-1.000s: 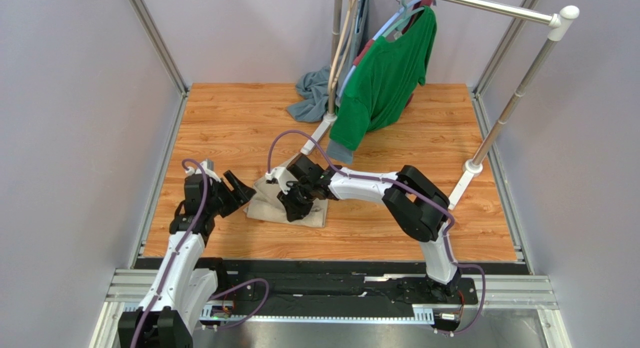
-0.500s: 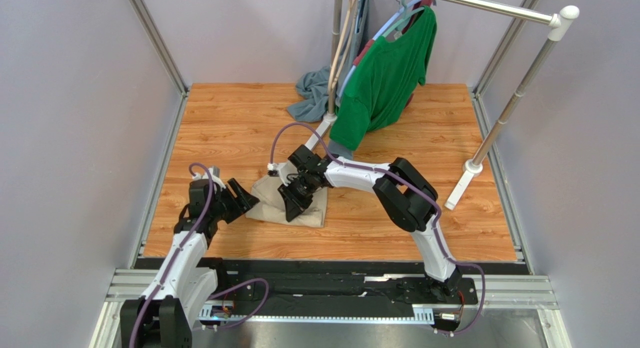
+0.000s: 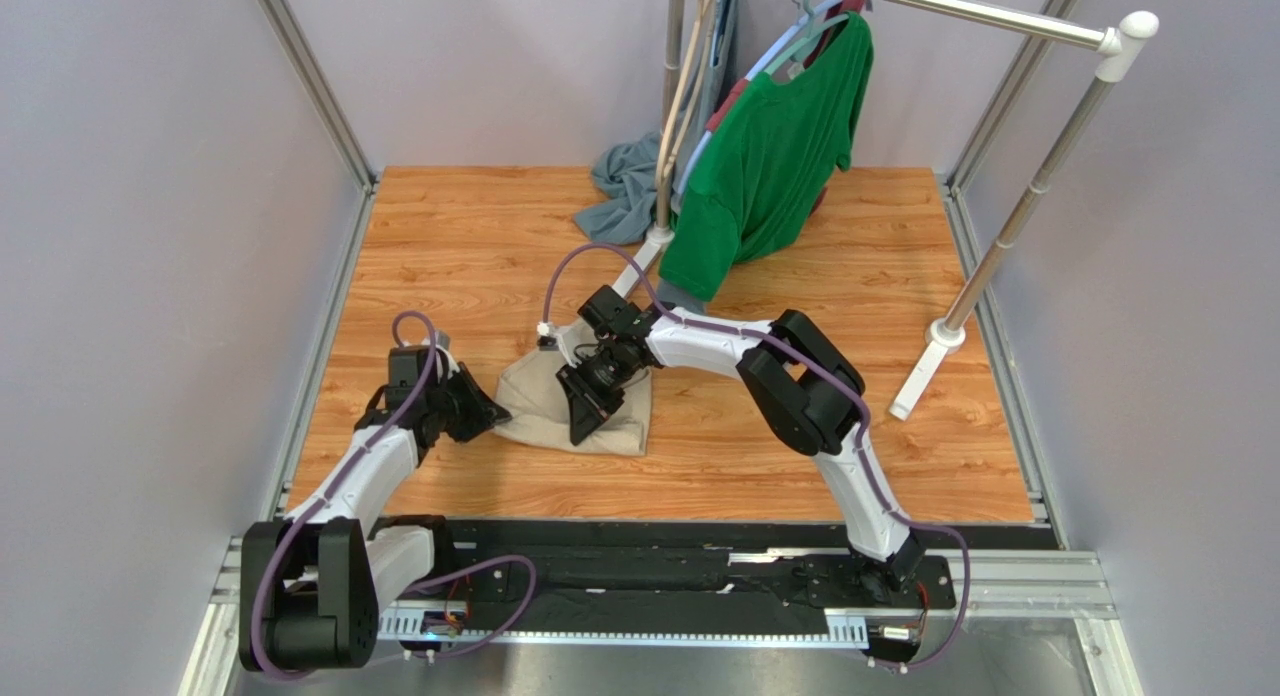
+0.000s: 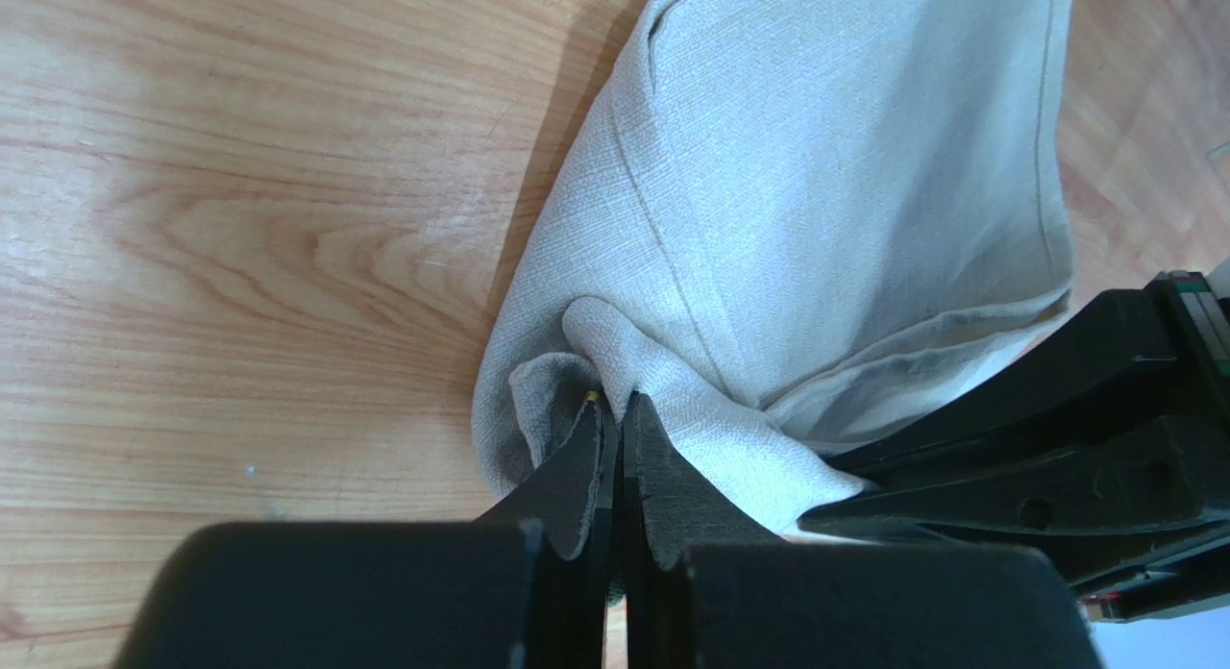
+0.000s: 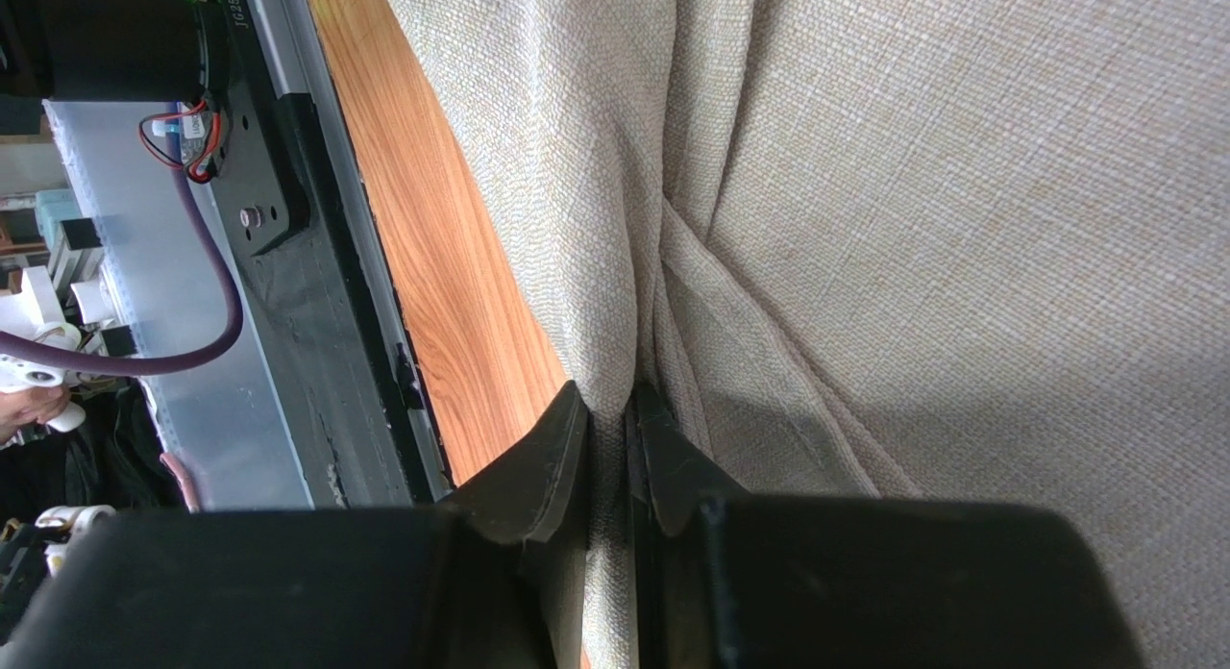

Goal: Fold the napkin, place the utensils inside, and roll it up
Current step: Roll the napkin with the utensil

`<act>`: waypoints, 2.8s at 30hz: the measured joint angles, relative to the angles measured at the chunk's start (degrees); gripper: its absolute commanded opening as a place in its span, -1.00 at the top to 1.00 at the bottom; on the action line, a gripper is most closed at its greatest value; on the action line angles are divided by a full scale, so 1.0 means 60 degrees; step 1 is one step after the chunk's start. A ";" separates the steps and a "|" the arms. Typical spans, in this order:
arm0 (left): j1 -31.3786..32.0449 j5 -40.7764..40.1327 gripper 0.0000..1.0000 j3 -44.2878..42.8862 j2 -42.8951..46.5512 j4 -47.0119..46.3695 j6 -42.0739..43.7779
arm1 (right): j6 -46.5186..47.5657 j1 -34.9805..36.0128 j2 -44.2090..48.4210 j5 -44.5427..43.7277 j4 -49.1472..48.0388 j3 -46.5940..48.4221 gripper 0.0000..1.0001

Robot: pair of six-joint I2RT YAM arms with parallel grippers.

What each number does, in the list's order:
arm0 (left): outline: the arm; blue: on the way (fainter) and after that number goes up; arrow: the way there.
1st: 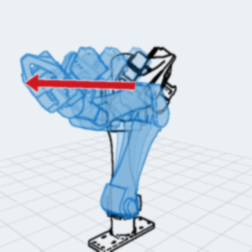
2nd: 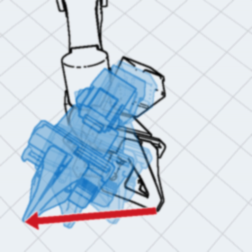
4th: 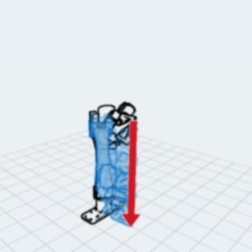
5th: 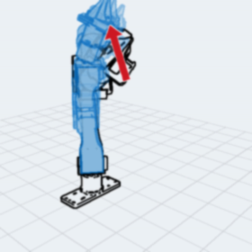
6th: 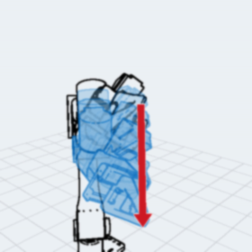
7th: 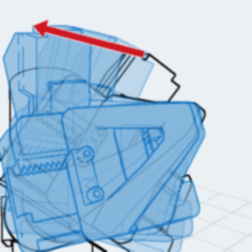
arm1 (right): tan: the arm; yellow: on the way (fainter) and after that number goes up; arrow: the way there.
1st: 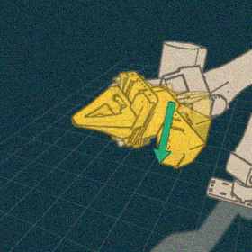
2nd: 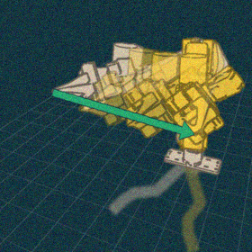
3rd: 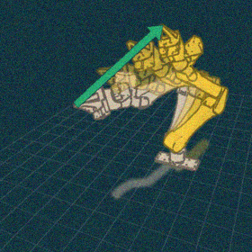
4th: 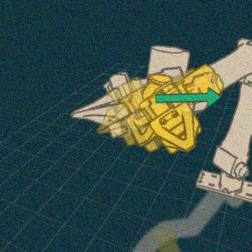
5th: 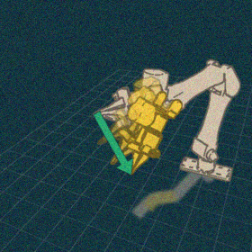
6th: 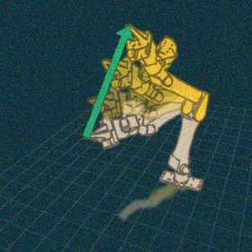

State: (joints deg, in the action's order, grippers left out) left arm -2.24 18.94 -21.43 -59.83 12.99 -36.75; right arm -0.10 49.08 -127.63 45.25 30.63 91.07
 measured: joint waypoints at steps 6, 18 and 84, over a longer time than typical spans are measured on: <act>0.0004 -0.0299 1.00 -0.0193 -0.0237 0.0452 0.0007 | 0.0025 0.0000 0.0080 -0.0033 0.0047 0.0000 0.14; -0.0007 -0.0477 1.00 -0.0831 -0.1279 0.0670 0.0153 | 0.0339 0.0127 0.3220 -0.1676 -0.0918 -0.1872 -0.15; -0.0007 -0.0215 -0.28 -0.1013 -0.0998 0.0510 0.0182 | 0.1490 0.1898 0.1803 -0.6776 -0.3293 -0.2255 1.00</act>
State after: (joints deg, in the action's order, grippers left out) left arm -2.28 17.65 -27.51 -65.82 16.05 -35.66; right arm 8.84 60.47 -116.81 4.60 10.87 77.54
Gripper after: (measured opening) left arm 0.577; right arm 0.021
